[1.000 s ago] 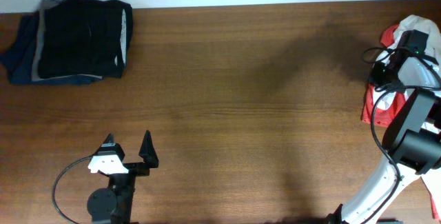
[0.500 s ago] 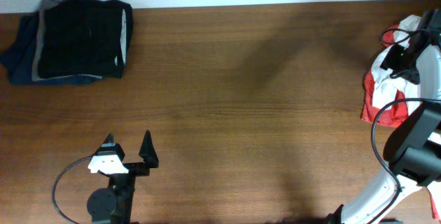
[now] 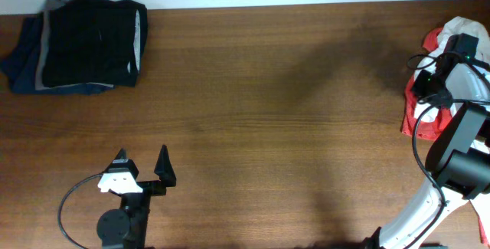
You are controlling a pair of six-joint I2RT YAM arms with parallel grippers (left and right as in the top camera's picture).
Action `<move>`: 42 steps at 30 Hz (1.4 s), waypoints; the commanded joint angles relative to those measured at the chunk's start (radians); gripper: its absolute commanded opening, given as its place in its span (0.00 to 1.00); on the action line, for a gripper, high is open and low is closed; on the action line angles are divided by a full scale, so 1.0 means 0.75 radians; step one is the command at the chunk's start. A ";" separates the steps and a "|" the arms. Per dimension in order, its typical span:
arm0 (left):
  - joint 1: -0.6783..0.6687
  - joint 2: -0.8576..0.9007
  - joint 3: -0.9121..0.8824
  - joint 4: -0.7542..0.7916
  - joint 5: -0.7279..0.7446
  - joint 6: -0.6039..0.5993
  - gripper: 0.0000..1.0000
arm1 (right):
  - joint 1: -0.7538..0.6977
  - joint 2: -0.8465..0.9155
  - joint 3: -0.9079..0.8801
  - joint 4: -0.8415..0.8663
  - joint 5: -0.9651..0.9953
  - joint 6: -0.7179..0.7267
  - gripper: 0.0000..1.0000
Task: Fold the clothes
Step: 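Drag the white T-shirt with the right gripper to the table center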
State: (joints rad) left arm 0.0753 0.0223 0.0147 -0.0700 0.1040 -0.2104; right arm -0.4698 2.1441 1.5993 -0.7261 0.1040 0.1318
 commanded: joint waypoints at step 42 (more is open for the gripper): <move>0.007 -0.007 -0.007 -0.002 0.004 -0.002 0.99 | 1.229 -0.557 0.106 -0.890 -0.248 0.332 0.99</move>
State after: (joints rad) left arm 0.0753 0.0231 0.0147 -0.0700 0.1036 -0.2104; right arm 0.4145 1.7287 1.7721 -1.4227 -0.0856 0.3637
